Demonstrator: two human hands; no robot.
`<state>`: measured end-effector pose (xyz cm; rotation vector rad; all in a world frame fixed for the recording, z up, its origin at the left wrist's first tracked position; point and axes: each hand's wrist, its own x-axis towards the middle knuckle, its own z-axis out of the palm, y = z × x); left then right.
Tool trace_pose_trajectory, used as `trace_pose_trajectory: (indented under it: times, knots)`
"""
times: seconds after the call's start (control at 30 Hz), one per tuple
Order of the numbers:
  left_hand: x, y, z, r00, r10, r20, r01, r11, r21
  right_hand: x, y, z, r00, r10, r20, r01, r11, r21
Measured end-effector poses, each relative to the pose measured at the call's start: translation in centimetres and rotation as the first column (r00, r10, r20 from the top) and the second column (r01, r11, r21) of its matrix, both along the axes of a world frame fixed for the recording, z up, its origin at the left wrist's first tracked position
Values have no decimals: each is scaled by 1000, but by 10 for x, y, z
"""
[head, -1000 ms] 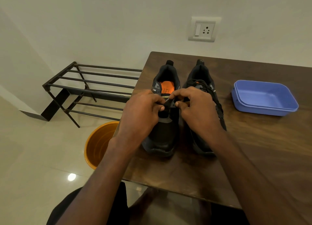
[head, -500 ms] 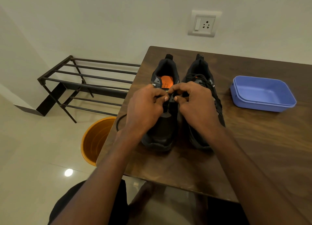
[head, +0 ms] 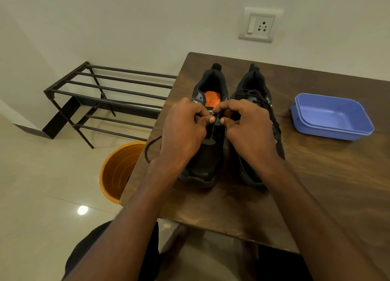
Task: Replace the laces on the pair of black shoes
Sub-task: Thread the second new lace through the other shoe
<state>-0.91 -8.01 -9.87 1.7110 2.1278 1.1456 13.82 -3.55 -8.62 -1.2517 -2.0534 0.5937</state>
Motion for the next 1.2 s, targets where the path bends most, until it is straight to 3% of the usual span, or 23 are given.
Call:
trace_pose_trajectory:
  times: [0.2, 0.4, 0.57, 0.63, 0.83, 0.9, 0.93, 1.0, 1.03, 1.07, 1.13, 1.2]
  knots:
    - [-6, -4, 1, 984, -120, -130, 113, 992, -55, -1, 1, 1, 1000, 1, 7, -1, 1000, -1]
    - [-13, -5, 1, 979, -202, -29, 201, 979, -42, 1, -1, 4, 1000, 10, -5, -10, 999, -31]
    - [-14, -5, -1, 991, -97, -94, 100, 994, 31, 3, -4, 7, 998, -7, -62, 1, 996, -91]
    - [-19, -4, -2, 998, -32, -52, 34, 999, 36, 4, -5, 7, 997, -35, -76, 25, 992, -120]
    - [-25, -9, 4, 989, -127, 81, 132, 989, -65, 4, -8, 7, 996, -31, 84, 42, 990, -137]
    - [-25, -10, 4, 991, -127, 47, 131, 988, -87, 5, -8, 12, 996, -82, -46, 75, 988, -135]
    - [-25, -9, 3, 991, -130, 34, 132, 987, -91, 7, -7, 18, 974, -132, -182, 106, 984, -144]
    - [-27, -8, 0, 990, -132, 38, 135, 987, -87, 19, -5, 35, 844, -256, -471, 217, 967, -138]
    - [-29, -9, -1, 990, -131, 44, 135, 987, -83, 26, -3, 42, 790, -302, -534, 297, 950, -97]
    - [-29, -8, -2, 990, -134, 47, 138, 987, -83, 34, -1, 46, 782, -343, -521, 385, 922, -29]
    - [-30, -7, -3, 989, -136, 53, 141, 985, -97, 43, -1, 46, 851, -400, -341, 465, 875, 137]
    - [-30, -5, -4, 989, -130, 65, 137, 984, -111, 40, -5, 37, 928, -353, -117, 371, 898, 235]
